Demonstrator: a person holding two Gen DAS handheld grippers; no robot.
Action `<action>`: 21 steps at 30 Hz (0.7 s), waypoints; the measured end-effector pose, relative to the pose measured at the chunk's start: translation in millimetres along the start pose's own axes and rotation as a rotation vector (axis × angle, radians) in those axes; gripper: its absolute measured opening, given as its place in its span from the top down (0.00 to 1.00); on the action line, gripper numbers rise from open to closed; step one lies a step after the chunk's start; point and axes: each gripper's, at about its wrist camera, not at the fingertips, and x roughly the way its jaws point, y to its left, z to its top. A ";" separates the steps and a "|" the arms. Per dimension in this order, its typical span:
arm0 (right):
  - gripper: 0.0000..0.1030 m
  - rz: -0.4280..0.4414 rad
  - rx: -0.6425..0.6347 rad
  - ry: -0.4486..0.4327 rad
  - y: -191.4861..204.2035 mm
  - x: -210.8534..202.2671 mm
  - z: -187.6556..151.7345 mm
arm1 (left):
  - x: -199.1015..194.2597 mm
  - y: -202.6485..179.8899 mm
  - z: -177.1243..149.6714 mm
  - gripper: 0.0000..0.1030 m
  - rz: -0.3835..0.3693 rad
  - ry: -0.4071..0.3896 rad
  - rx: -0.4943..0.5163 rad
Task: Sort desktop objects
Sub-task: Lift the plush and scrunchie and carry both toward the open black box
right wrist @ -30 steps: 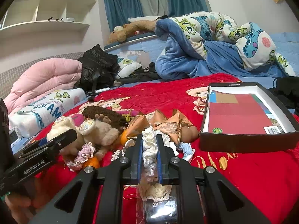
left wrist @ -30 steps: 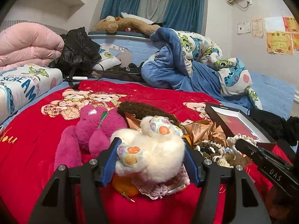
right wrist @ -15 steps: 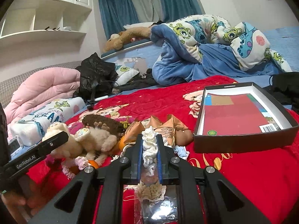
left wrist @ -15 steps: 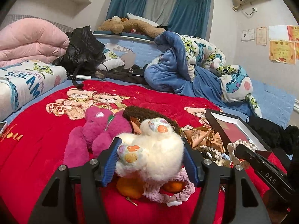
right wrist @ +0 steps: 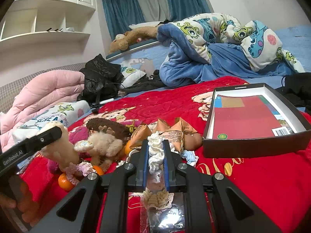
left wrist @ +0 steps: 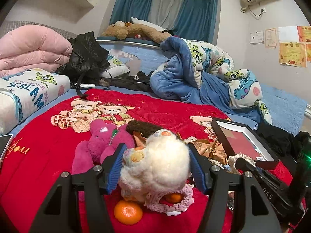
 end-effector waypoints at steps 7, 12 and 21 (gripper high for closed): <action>0.87 0.009 0.010 -0.001 -0.8 -0.1 -0.5 | -3.1 -8.9 4.8 0.38 0.000 -0.001 0.018; 0.87 0.020 0.015 -0.005 -1.2 -1.6 -0.4 | -6.0 -20.8 11.6 0.38 -0.023 -0.012 0.039; 0.87 0.038 0.101 -0.011 -16.6 -8.6 10.1 | -6.1 -46.0 27.7 0.38 -0.068 -0.014 0.080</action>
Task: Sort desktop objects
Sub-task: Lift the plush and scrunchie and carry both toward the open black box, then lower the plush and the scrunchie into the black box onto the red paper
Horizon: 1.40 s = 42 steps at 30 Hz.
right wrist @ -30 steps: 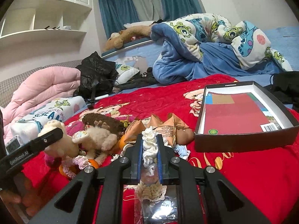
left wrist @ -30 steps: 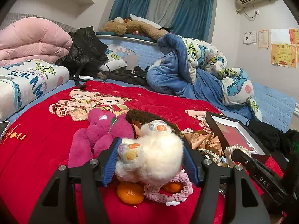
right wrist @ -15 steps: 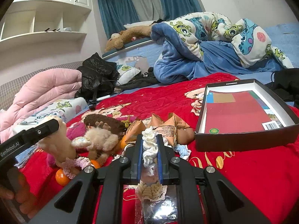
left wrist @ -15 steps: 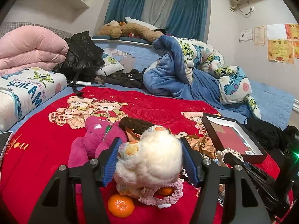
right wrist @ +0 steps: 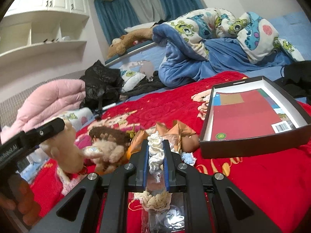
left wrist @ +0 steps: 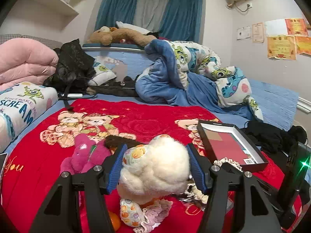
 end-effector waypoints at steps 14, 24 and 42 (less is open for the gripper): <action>0.87 -0.002 -0.027 0.010 4.5 -7.5 13.2 | -2.0 -33.1 24.3 0.38 -0.065 0.011 0.042; 0.87 -0.054 -0.031 -0.012 -11.4 -29.3 25.9 | -8.4 -74.1 38.8 0.38 -0.114 0.011 0.089; 0.86 -0.162 -0.031 -0.048 -67.6 -73.8 52.5 | 4.6 -174.2 55.1 0.38 -0.256 0.040 0.164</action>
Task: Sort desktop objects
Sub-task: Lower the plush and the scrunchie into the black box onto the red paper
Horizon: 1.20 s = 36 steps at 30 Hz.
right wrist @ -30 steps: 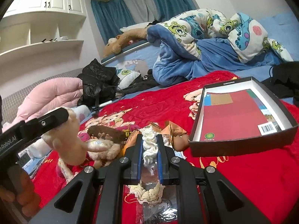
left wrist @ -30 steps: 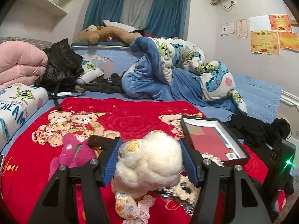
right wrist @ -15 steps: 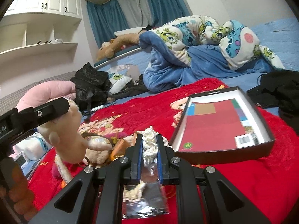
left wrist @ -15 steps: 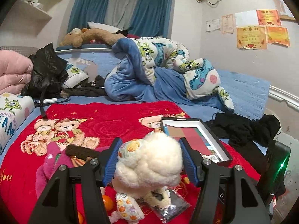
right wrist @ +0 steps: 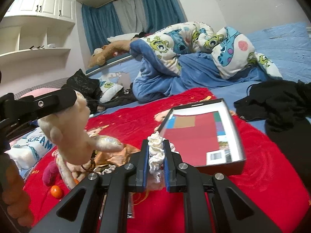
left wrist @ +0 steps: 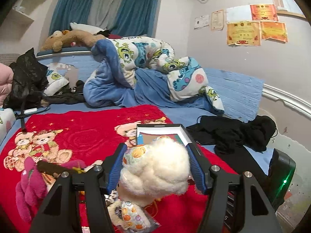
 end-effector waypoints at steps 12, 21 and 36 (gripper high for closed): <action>0.86 -0.044 0.007 -0.019 -35.3 -9.9 16.5 | 31.1 -34.1 19.0 0.38 -0.051 0.014 0.027; 0.85 -0.061 0.027 -0.016 -62.1 1.5 27.2 | 68.2 -51.1 27.5 0.38 -0.061 0.049 0.056; 0.85 -0.049 0.014 0.029 -84.4 51.5 42.3 | 140.7 -41.1 36.8 0.38 -0.060 0.088 0.020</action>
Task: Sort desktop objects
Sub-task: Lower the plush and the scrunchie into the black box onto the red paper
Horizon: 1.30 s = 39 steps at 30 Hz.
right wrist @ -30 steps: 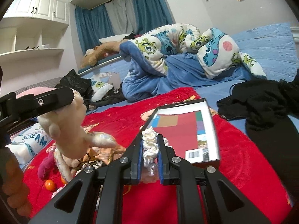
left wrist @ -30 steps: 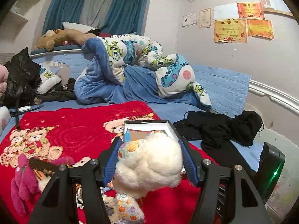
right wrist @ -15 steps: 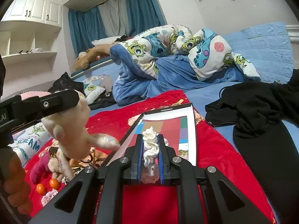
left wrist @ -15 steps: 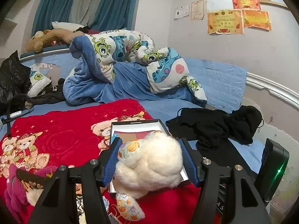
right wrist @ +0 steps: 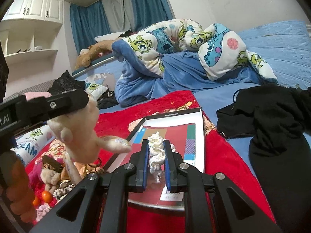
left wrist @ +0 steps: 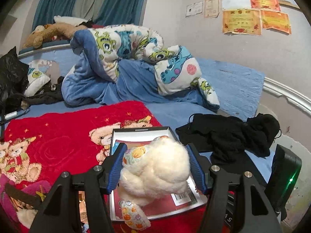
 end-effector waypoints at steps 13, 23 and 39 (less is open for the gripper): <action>0.85 0.020 0.062 0.079 -21.9 43.8 -23.9 | 62.2 13.5 -34.1 0.38 0.048 0.077 -0.032; 0.83 0.009 0.078 0.141 -26.2 59.9 -29.9 | 86.6 16.1 -63.8 0.38 0.045 0.124 -0.039; 0.81 -0.096 -0.032 0.182 -11.8 62.5 -41.1 | 80.0 14.6 -96.3 0.38 0.026 0.060 -0.049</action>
